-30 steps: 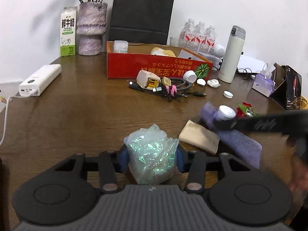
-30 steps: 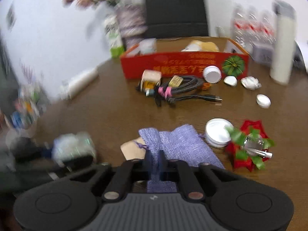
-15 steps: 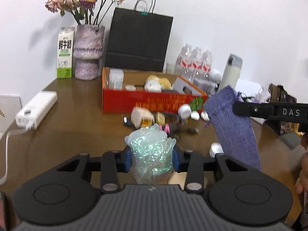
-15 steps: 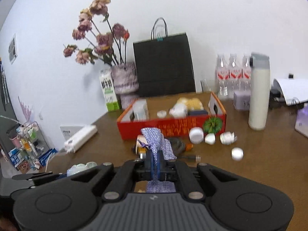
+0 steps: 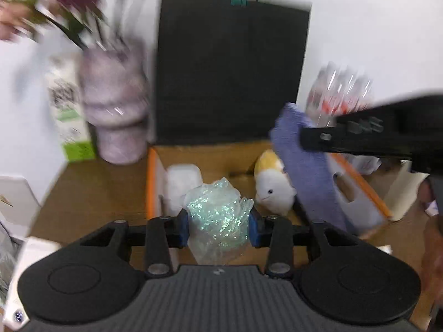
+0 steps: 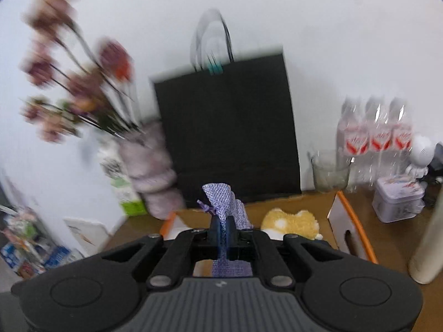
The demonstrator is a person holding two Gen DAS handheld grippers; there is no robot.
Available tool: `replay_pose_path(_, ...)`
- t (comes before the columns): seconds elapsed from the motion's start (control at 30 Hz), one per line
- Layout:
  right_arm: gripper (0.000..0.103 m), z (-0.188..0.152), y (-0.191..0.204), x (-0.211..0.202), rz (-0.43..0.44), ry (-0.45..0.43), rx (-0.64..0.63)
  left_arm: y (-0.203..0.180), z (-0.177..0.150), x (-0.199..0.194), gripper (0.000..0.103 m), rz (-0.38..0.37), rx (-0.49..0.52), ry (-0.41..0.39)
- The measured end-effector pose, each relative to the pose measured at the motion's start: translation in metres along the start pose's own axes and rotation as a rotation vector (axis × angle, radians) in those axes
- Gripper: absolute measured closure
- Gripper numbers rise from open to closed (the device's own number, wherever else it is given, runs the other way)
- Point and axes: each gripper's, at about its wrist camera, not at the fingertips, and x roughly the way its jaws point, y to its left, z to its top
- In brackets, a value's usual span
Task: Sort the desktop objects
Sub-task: 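Carry the bag and the purple pouch into the red box and release both, then move both open tools back over the table items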
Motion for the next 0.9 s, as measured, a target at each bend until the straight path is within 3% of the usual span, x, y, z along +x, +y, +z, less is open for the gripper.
replay_pose_path(0.03, 0.099, 0.002, -0.002, 0.021, -0.016, 0.028, 0.017, 0.000, 0.001, 0.018, 0.050, -0.007, 0.010, 0.024)
replay_pose_path(0.1, 0.089, 0.005, -0.013, 0.064, -0.018, 0.116, 0.085, 0.001, 0.004, 0.048, 0.043, 0.034, 0.060, 0.075)
replay_pose_path(0.17, 0.072, 0.002, -0.025, 0.090, 0.021, 0.210, 0.149, 0.008, 0.003, 0.056, 0.032, 0.043, 0.069, 0.081)
replay_pose_path(0.2, 0.069, 0.000, -0.030, 0.093, 0.057, 0.221, 0.163, 0.013, 0.001, 0.055, 0.030, 0.030, 0.058, 0.070)
replay_pose_path(0.3, 0.057, 0.000, -0.035, 0.080, 0.077, 0.173, 0.130, 0.028, -0.004, 0.043, 0.025, -0.013, 0.032, 0.041)
replay_pose_path(0.37, 0.050, 0.001, -0.037, 0.066, 0.058, 0.149, 0.089, 0.036, -0.009, 0.027, 0.023, 0.007, -0.024, 0.028)
replay_pose_path(0.47, 0.049, 0.000, -0.036, 0.048, 0.041, 0.148, 0.005, 0.040, -0.017, 0.000, 0.023, 0.063, -0.074, 0.032)
replay_pose_path(0.57, 0.046, -0.011, -0.028, 0.025, 0.009, 0.124, -0.101, 0.039, -0.036, -0.042, 0.018, 0.091, -0.153, -0.023)
replay_pose_path(0.63, 0.039, -0.020, -0.023, 0.015, 0.068, 0.140, -0.140, 0.035, -0.052, -0.065, 0.014, 0.099, -0.197, -0.063)
replay_pose_path(0.7, 0.024, -0.024, -0.026, 0.010, 0.190, 0.162, -0.072, 0.025, -0.071, -0.082, 0.014, 0.104, -0.196, -0.073)
replay_pose_path(0.73, 0.015, -0.025, -0.028, 0.007, 0.211, 0.148, -0.022, 0.018, -0.081, -0.090, 0.014, 0.102, -0.187, -0.076)
replay_pose_path(0.8, 0.012, -0.024, -0.028, -0.003, 0.167, 0.105, 0.069, 0.009, -0.096, -0.104, 0.014, 0.112, -0.178, -0.080)
replay_pose_path(0.9, 0.012, -0.027, -0.021, -0.030, 0.074, 0.054, 0.071, 0.005, -0.115, -0.123, 0.014, 0.111, -0.183, -0.097)
